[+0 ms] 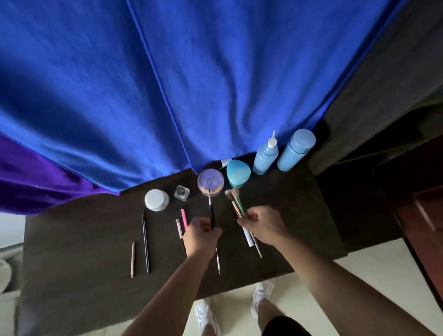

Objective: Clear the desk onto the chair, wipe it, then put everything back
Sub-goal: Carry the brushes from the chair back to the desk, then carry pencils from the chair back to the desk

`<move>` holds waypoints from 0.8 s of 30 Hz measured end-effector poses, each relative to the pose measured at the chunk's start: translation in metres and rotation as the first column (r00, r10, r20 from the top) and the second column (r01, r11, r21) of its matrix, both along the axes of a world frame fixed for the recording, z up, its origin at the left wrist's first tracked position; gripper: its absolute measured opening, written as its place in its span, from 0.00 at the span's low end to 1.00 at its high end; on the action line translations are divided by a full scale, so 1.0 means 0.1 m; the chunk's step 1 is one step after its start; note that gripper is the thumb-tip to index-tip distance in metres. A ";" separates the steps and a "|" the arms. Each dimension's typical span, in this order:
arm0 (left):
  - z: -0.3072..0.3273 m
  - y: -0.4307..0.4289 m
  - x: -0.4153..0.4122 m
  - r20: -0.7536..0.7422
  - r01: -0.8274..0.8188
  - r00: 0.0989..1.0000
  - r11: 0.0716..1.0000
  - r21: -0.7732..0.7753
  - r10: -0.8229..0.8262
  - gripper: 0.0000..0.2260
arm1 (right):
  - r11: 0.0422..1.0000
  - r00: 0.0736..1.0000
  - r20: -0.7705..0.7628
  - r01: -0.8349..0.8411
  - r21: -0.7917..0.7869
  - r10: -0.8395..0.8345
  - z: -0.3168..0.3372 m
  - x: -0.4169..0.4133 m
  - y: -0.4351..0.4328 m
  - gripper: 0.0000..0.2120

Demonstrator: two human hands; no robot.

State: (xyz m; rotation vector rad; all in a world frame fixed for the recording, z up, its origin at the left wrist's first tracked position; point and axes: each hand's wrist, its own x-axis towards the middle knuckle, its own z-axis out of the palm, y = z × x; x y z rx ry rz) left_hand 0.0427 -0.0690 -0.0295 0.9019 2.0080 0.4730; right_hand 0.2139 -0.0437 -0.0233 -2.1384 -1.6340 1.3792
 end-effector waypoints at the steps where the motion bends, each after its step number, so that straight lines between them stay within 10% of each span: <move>1: -0.05 0.00 0.02 -0.015 0.007 1.000 1.000 -0.013 -0.007 0.10 | 1.000 1.000 0.017 -0.006 -0.012 0.006 -0.06 0.01 0.02 0.11; 11: -0.02 0.01 0.04 -0.176 0.210 0.959 0.975 -0.076 -0.220 0.25 | 0.997 0.992 0.109 -0.071 0.032 0.067 0.01 0.27 0.13 0.28; 24: 0.97 0.17 -0.36 -0.604 0.726 0.605 0.671 0.151 -0.519 0.31 | 0.898 0.909 0.410 -0.115 0.425 -0.078 0.76 0.36 -0.21 0.28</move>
